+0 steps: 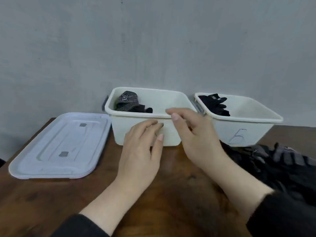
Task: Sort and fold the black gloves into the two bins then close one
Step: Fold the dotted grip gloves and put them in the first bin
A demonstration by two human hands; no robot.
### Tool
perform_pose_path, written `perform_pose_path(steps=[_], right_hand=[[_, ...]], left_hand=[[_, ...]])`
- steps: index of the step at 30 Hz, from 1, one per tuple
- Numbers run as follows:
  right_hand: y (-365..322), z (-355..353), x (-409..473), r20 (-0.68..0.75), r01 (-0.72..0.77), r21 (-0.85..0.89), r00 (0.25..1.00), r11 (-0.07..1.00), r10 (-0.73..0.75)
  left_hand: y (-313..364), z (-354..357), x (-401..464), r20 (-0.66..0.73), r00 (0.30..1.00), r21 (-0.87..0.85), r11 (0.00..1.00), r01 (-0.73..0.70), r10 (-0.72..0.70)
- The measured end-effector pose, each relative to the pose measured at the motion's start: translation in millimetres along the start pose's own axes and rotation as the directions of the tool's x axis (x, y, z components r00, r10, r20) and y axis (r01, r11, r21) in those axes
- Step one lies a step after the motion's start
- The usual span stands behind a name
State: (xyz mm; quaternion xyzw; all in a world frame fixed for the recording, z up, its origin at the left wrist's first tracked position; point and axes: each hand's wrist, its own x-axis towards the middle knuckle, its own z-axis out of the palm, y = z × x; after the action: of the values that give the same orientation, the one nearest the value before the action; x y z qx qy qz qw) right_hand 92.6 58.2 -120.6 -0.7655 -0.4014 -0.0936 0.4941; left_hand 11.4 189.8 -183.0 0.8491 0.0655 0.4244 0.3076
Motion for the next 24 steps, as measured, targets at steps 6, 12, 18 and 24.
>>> perform_pose_path(steps=[6, 12, 18, 24], right_hand=[[62, -55, -155, 0.1, -0.063, -0.276, 0.991, 0.959, 0.094], [75, -109, -195, -0.058, 0.025, -0.344, 0.997, 0.939, -0.048], [96, -134, -201, -0.266, -0.025, -0.488, 0.956, 0.872, -0.121], [111, -140, -171, -0.141, -0.147, -0.532, 0.986, 0.834, 0.083]], left_hand=[[55, 61, -57, 0.338, 0.937, -0.023, 0.995, 0.101, -0.087], [106, 108, -83, 0.413, 0.899, -0.037, 0.984, 0.175, -0.145], [125, 118, -100, 0.601, 0.793, 0.076, 0.995, 0.067, -0.099], [125, 114, -105, 0.637, 0.764, 0.091, 0.994, 0.057, -0.102]])
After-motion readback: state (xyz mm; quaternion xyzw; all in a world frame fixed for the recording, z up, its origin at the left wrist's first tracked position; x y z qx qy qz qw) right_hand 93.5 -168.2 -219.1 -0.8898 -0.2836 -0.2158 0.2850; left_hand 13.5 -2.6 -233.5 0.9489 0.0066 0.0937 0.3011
